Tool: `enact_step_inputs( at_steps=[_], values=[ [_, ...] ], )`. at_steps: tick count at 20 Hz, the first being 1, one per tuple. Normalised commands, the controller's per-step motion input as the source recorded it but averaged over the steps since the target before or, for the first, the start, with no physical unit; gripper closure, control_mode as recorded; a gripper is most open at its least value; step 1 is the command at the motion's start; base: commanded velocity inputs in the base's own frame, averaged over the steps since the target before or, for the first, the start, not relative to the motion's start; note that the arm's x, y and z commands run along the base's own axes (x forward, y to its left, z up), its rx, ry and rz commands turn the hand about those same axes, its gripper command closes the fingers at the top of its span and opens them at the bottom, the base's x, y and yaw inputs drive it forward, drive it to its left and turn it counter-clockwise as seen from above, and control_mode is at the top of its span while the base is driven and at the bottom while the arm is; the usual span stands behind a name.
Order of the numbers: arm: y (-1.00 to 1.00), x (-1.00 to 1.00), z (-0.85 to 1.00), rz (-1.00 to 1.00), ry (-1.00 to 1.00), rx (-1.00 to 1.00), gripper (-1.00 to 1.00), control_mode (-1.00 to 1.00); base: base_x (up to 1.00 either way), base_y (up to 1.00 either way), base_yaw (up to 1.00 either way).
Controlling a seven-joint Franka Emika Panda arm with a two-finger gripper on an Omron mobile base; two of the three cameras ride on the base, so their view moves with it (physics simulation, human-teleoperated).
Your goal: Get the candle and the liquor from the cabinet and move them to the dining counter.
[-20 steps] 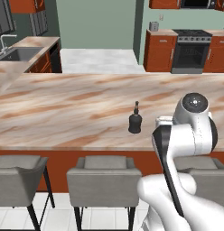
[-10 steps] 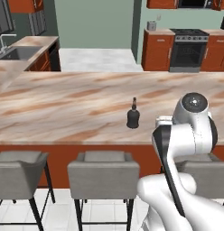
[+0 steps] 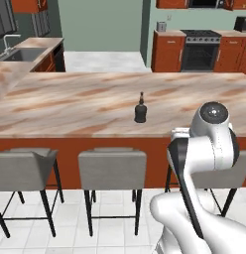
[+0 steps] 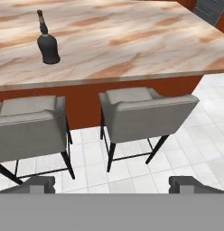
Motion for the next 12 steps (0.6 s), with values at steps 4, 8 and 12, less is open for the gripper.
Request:
enact_step_inputs(
  at_steps=[4,8,12],
  values=[
    [0.0,0.0,0.0,0.0,0.0,0.0,-1.0,1.0,-0.32,-0.38,-0.11],
    [0.0,0.0,0.0,0.0,0.0,0.0,-1.0,1.0,-0.08,-0.6,-0.13],
    [0.0,0.0,0.0,0.0,0.0,0.0,-1.0,1.0,0.0,-0.68,-0.14]
  ],
)
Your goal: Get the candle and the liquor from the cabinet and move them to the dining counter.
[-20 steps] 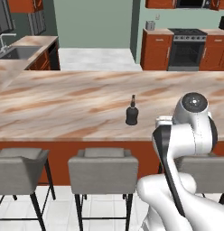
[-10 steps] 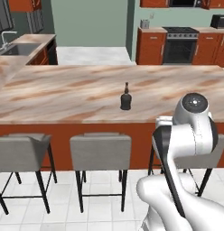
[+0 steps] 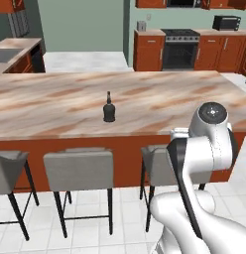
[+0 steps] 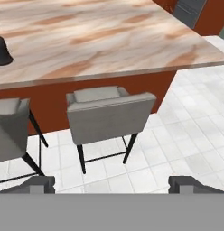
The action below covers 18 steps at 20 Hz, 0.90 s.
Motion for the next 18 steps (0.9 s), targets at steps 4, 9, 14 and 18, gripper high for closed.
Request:
enact_step_inputs(
  at_steps=[4,9,14,18],
  values=[
    [0.0,0.0,0.0,0.0,0.0,0.0,-1.0,1.0,0.04,-0.7,-0.07],
    [0.0,0.0,0.0,0.0,0.0,0.0,-1.0,1.0,0.08,-0.7,-0.02],
    [0.0,0.0,0.0,0.0,0.0,0.0,-1.0,1.0,0.17,-0.72,0.0],
    [0.0,0.0,0.0,0.0,0.0,0.0,-1.0,1.0,0.21,-0.7,0.0]
  ],
)
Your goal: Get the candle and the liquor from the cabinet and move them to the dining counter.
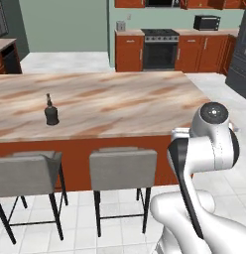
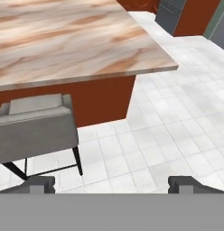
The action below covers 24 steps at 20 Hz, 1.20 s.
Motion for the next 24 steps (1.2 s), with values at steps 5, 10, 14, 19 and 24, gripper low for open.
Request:
enact_step_inputs(
  at_steps=[5,10,14,19,24],
  values=[
    [0.0,0.0,0.0,0.0,0.0,0.0,-1.0,1.0,0.25,-0.68,0.01],
    [0.0,0.0,0.0,0.0,0.0,0.0,-1.0,1.0,0.22,-0.62,0.11],
    [0.0,0.0,0.0,0.0,0.0,0.0,-1.0,1.0,0.22,-0.64,0.07],
    [0.0,0.0,0.0,0.0,0.0,0.0,-1.0,1.0,0.22,-0.69,0.01],
    [0.0,0.0,0.0,0.0,0.0,0.0,-1.0,1.0,0.22,-0.69,-0.01]
  ],
)
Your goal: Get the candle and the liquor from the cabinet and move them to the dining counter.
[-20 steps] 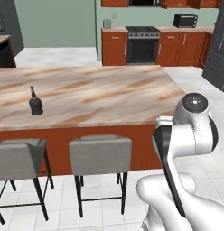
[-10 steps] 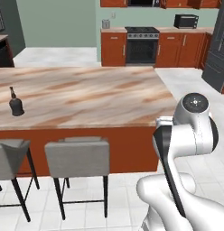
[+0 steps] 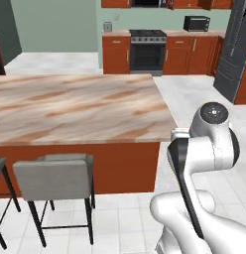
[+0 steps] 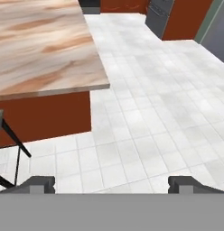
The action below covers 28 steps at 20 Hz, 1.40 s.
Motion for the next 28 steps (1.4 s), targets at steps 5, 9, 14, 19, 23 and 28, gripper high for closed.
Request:
enact_step_inputs(
  at_steps=[5,9,14,19,23,28],
  values=[
    [0.0,0.0,0.0,0.0,0.0,0.0,-1.0,1.0,0.18,-0.64,-0.13],
    [0.0,0.0,0.0,0.0,0.0,0.0,-1.0,1.0,0.14,-0.58,-0.27],
    [0.0,0.0,0.0,0.0,0.0,0.0,-1.0,1.0,0.1,-0.56,-0.35],
    [0.0,0.0,0.0,0.0,0.0,0.0,-1.0,1.0,0.19,-0.45,-0.43],
    [0.0,0.0,0.0,0.0,0.0,0.0,-1.0,1.0,0.3,-0.42,-0.37],
    [0.0,0.0,0.0,0.0,0.0,0.0,-1.0,1.0,0.51,-0.39,-0.19]
  ],
)
